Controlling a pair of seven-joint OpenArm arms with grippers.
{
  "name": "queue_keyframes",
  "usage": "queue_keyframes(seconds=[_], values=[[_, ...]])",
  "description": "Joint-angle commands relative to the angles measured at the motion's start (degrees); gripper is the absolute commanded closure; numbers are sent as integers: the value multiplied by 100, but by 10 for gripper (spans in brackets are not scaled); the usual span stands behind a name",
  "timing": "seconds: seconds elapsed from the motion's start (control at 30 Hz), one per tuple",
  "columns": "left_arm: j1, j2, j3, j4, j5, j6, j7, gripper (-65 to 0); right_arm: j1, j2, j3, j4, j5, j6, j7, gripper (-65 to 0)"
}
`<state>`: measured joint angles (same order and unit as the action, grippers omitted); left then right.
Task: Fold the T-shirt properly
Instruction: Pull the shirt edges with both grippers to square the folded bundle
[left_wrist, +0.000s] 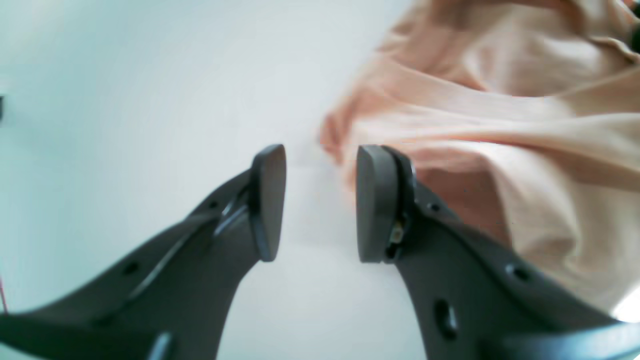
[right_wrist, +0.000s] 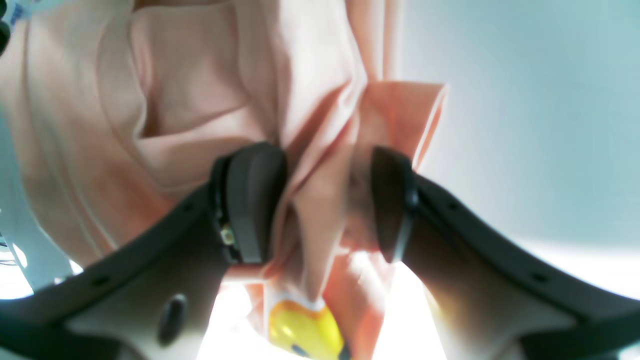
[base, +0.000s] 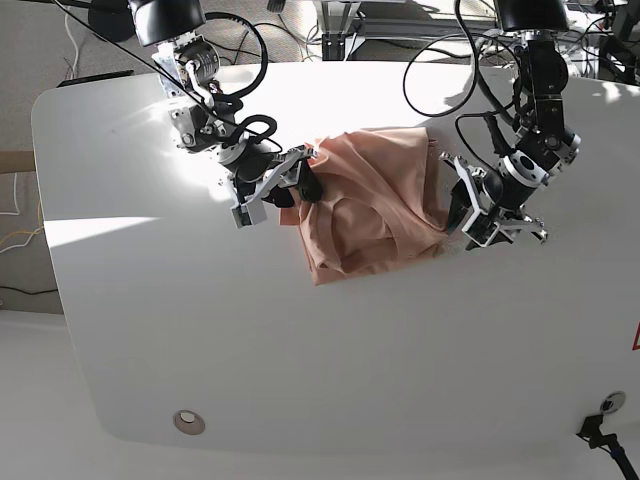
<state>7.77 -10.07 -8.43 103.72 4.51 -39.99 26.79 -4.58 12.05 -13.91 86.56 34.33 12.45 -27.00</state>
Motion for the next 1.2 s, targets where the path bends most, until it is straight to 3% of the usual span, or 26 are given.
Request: queue_keyframes(seconds=[0.0,0.2,0.67,0.73,0.87,1.17], values=[[-43,-9,-76,76,-78,-1,-98,-211,58,3,15,86,0,17,32,-307],[-236,-53,-146,-539,-78,-1,-90,-392,58,-14,-11,78,0,26,32,-307],[-729,-35,504,-1612,-69,-1,-116,-398,40,-14,-11,78,0,26,32,-307],[-729,-26,530,-1612,-69,-1,-116,-339,32,-14,-11,78,0,26,32,-307],[-887,-35,530,-1612,-43,-1,-125,-88,23,-14,-11,78,0,26,32,-307],[-1520,-141,495,-1990,309,-1,-151,-76,23,-14,-11,78,0,26,32,-307]])
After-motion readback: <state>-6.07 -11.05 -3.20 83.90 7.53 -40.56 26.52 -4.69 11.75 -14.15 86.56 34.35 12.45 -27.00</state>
